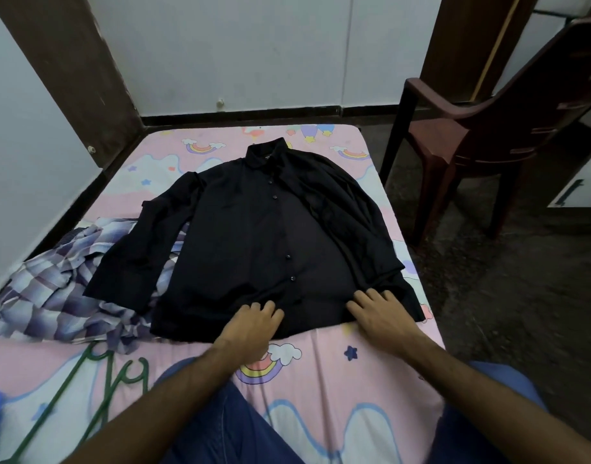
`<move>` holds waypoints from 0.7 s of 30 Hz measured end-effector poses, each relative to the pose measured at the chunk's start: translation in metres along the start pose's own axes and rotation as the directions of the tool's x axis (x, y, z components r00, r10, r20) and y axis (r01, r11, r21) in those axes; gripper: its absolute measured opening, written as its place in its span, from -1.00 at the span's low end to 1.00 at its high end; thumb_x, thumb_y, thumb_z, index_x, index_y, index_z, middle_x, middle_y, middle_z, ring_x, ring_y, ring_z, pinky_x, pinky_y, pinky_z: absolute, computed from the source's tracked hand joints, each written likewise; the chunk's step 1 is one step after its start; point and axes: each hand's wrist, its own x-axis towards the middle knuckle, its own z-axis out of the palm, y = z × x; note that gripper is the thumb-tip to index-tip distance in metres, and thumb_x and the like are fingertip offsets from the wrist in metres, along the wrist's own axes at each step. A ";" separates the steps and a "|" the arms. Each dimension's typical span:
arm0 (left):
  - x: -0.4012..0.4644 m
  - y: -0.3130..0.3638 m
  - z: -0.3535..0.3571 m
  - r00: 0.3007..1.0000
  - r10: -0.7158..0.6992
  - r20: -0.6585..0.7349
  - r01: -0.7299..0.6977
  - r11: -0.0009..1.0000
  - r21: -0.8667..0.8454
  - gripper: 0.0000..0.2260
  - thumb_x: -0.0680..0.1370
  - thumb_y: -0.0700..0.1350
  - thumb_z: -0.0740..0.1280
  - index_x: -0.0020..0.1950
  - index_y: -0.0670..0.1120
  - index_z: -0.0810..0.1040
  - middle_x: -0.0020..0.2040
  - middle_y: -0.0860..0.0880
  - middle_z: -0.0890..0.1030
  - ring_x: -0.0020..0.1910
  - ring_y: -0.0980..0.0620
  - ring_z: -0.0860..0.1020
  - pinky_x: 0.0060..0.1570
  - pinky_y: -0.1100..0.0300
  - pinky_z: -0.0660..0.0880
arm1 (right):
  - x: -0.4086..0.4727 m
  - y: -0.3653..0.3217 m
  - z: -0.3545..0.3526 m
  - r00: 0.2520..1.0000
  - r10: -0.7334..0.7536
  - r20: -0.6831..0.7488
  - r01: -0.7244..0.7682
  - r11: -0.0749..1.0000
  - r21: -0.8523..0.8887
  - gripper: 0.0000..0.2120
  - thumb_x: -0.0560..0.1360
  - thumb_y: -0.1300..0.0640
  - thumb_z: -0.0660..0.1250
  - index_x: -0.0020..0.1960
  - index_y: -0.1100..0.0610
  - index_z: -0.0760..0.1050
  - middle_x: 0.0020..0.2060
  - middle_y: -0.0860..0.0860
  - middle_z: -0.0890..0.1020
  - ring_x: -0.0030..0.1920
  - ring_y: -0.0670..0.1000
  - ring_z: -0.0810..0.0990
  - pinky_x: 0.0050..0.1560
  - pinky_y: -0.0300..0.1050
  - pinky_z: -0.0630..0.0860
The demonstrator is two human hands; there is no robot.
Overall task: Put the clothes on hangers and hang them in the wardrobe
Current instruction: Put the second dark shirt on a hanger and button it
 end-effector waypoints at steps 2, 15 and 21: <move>0.004 0.008 0.004 1.000 -0.014 0.000 0.015 0.999 0.033 -0.69 0.46 -0.27 0.29 0.18 -0.10 0.36 0.05 -0.13 0.47 -0.11 -0.14 0.57 -0.25 0.01 0.43 | 0.002 0.000 -0.001 1.000 -0.022 0.005 0.022 0.999 -0.048 -0.71 0.26 0.16 0.50 -0.06 0.04 0.52 -0.15 0.00 0.52 -0.21 0.09 0.52 -0.28 0.00 0.40; -0.008 0.016 -0.001 0.893 0.421 0.161 -0.436 0.897 0.076 -0.79 0.64 -0.10 0.14 0.18 -0.10 0.51 0.09 -0.15 0.65 0.02 -0.22 0.62 -0.12 -0.02 0.46 | -0.015 0.017 -0.057 0.877 -0.220 0.427 0.263 0.964 -0.043 -0.59 0.60 0.28 0.28 0.42 0.10 0.41 0.22 0.14 0.50 0.17 0.21 0.56 -0.03 0.07 0.49; -0.015 0.033 -0.003 0.973 0.228 -0.040 -0.231 0.943 -0.241 -0.82 0.57 -0.13 0.16 0.16 -0.06 0.40 0.08 -0.06 0.54 0.00 -0.12 0.57 -0.17 -0.01 0.44 | -0.040 0.010 -0.045 0.878 -0.211 0.430 0.199 0.977 0.073 -0.65 0.53 0.32 0.21 0.30 0.14 0.41 0.12 0.13 0.51 0.11 0.22 0.56 -0.14 0.03 0.46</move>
